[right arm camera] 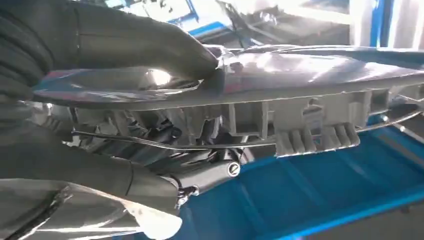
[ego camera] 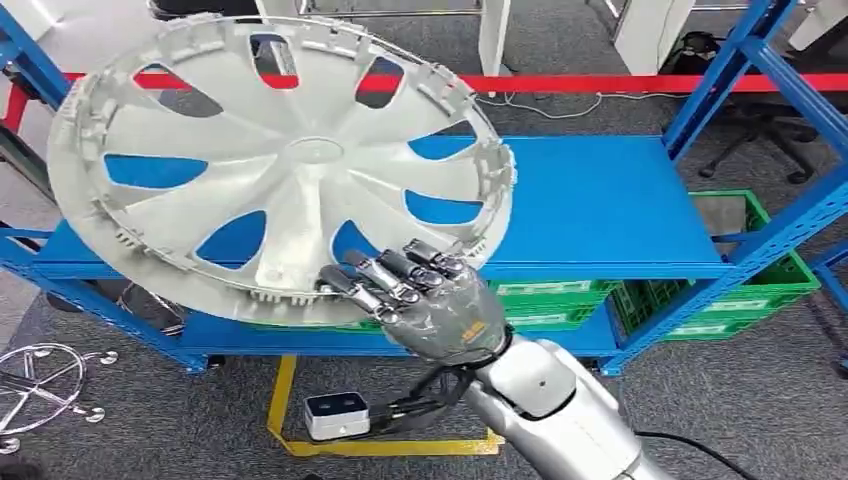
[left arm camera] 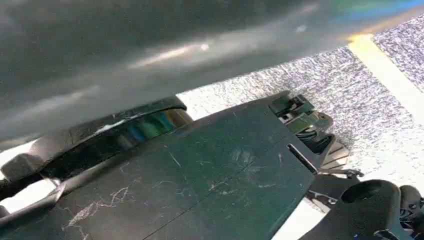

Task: Take the parts from the cabinet and place them on the table.

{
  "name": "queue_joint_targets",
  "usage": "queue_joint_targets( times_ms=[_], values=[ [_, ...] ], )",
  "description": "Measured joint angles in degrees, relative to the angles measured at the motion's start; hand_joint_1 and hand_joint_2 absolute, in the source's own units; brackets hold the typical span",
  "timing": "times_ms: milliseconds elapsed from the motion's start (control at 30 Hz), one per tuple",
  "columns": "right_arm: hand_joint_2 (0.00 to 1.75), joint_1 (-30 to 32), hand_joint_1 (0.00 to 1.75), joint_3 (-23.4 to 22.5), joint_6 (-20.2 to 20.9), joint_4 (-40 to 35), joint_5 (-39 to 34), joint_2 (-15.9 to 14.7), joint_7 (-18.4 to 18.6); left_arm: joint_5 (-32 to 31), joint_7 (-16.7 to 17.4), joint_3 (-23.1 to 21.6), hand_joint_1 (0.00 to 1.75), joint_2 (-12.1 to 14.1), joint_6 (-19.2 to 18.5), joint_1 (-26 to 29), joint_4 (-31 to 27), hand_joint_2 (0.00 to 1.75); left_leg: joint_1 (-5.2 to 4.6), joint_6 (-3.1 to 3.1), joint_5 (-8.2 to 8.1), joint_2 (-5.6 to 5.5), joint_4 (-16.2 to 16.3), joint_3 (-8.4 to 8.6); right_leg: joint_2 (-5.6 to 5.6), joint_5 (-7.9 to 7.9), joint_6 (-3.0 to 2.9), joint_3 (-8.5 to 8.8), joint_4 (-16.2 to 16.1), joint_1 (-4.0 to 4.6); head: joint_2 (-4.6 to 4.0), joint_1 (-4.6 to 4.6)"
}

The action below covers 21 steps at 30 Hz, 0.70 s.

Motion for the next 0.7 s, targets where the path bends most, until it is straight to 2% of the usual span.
queue_joint_targets(
  times_ms=[200,600,700],
  values=[
    [1.75,1.51,1.75,-0.39,0.04,-4.48,0.02,1.40,-3.76,-0.13,-0.66,0.00,0.00,0.11,1.07,-0.01,0.00,1.75,0.00,0.00,0.00,0.01,0.04,0.02,0.03,0.01,0.01,0.01,0.00,0.01,0.00,0.00],
    [1.75,2.71,1.75,-0.39,0.20,-5.59,0.00,1.88,-4.19,-0.35,-1.11,0.00,0.00,0.31,0.63,-0.01,0.00,1.75,0.00,0.00,0.00,0.01,0.04,0.01,0.03,0.01,0.00,0.02,0.00,0.01,0.00,0.02],
    [1.75,2.88,1.75,-0.39,0.20,-5.61,0.00,1.88,-4.24,-0.72,-1.53,0.00,0.00,0.35,1.55,-0.01,0.00,1.75,0.00,0.00,0.00,0.01,0.04,0.01,0.03,0.01,0.01,0.02,0.00,0.01,0.00,0.02]
  ],
)
